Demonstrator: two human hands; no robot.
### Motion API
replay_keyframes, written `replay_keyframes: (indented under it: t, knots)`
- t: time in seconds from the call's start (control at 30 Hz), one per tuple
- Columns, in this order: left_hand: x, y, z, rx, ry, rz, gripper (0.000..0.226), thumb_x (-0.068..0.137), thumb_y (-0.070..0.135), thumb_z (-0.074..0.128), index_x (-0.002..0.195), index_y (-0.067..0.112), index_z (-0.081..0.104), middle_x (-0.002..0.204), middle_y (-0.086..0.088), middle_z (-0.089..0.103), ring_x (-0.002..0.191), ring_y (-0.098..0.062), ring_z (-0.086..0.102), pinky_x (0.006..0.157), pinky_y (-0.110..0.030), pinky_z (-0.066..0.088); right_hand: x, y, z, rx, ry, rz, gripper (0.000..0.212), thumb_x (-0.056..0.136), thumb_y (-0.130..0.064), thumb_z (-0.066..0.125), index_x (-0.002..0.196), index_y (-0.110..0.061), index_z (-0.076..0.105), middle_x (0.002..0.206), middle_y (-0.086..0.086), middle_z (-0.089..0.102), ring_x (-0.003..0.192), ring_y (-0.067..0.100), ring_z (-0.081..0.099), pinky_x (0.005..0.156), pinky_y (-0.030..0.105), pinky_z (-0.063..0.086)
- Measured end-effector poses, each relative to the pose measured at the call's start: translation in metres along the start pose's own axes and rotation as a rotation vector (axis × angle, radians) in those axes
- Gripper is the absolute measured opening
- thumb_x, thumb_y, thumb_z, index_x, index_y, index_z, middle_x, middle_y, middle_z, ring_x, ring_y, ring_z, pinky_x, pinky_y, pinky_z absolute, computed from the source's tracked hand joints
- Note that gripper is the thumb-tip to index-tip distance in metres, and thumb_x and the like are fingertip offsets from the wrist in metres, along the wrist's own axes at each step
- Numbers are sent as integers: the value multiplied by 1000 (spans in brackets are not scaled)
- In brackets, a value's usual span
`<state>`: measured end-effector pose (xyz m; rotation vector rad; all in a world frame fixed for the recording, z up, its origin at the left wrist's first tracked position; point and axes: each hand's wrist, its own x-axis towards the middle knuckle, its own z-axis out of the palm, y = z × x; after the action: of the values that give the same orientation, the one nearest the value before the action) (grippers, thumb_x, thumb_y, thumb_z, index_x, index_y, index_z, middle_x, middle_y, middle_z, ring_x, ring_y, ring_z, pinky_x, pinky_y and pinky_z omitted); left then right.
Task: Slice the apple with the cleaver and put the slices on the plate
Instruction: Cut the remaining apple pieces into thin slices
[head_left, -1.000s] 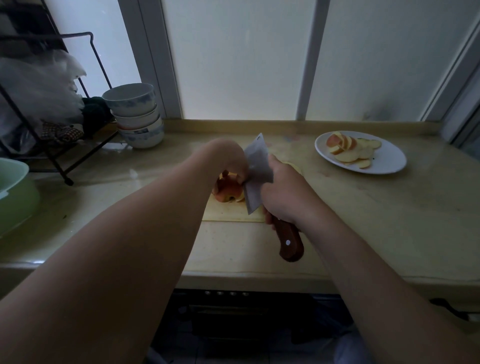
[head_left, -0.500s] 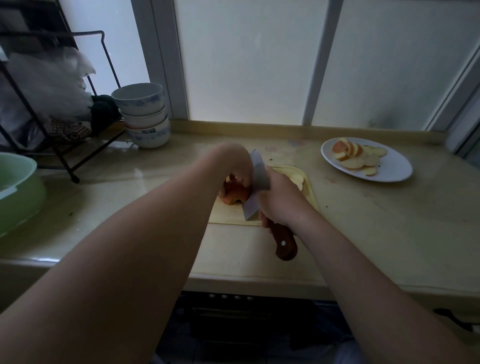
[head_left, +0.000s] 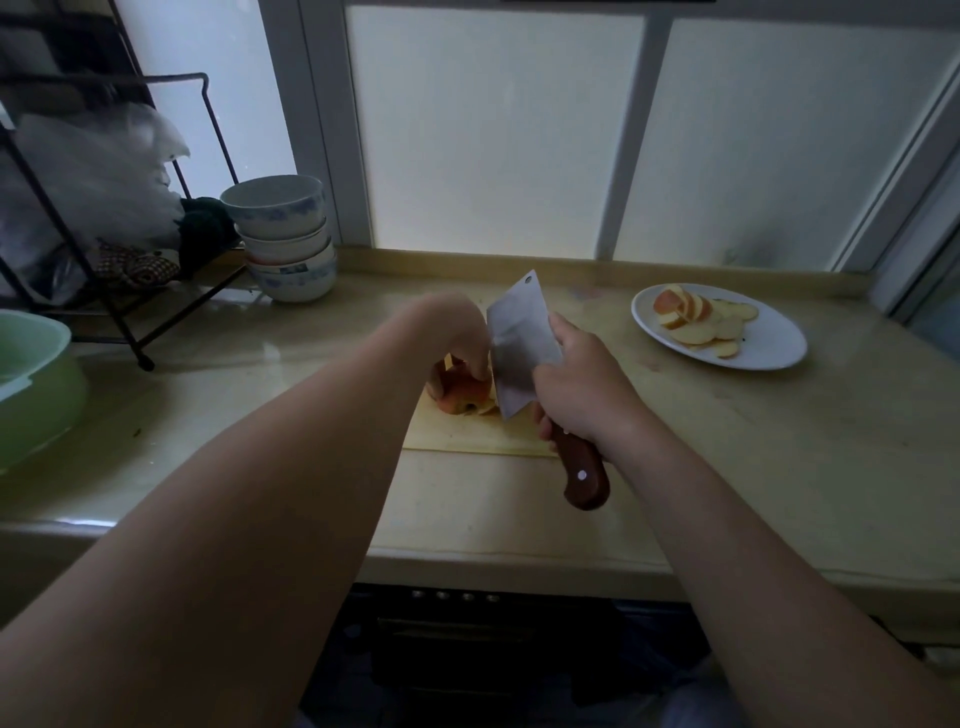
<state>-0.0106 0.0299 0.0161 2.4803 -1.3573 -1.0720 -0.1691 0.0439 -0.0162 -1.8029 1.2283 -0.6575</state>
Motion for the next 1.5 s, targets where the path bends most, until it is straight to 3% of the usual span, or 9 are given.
replay_keyframes:
  t: [0.2, 0.53, 0.93, 1.17, 1.33, 1.5]
  knots:
    - [1, -1, 1, 6, 7, 18, 50, 95, 7, 66, 139, -9, 46, 125, -31, 61, 108, -41, 68, 99, -47, 54, -1, -1, 2, 28, -13, -12, 89, 88, 1, 37, 166, -39, 19, 114, 8, 51, 40, 9, 61, 41, 23, 49]
    - [1, -4, -1, 5, 20, 35, 51, 94, 9, 68, 138, -5, 47, 122, -29, 63, 106, -41, 69, 98, -48, 55, -11, -6, 1, -44, -23, 14, 92, 90, 1, 39, 166, -41, 8, 110, 11, 62, 41, 9, 62, 43, 23, 50]
    - [-2, -6, 1, -12, 27, 33, 46, 96, 10, 67, 133, -7, 48, 122, -29, 63, 106, -40, 69, 98, -47, 55, -36, -6, -3, -87, -69, 29, 91, 94, 1, 39, 166, -42, 4, 115, 7, 53, 40, 8, 62, 45, 23, 51]
    - [-1, -7, 1, 0, 17, 33, 47, 96, 14, 68, 134, -7, 48, 121, -28, 64, 106, -38, 69, 100, -46, 54, -30, -11, 3, -113, -68, 26, 90, 92, 1, 37, 167, -39, 6, 117, 16, 64, 42, 10, 64, 46, 25, 52]
    - [4, -8, 1, 32, 21, 50, 51, 97, 15, 67, 137, -7, 47, 121, -27, 65, 106, -37, 70, 100, -45, 54, -27, -16, 5, -146, -77, 28, 91, 91, 2, 37, 167, -37, 6, 131, 23, 64, 43, 12, 65, 45, 25, 52]
    - [7, -9, 2, 31, 27, 48, 51, 95, 17, 69, 136, -5, 48, 118, -26, 66, 104, -36, 70, 101, -45, 53, -25, -21, 9, -193, -95, 23, 92, 93, 4, 41, 168, -33, 4, 118, 17, 68, 52, 17, 68, 48, 28, 55]
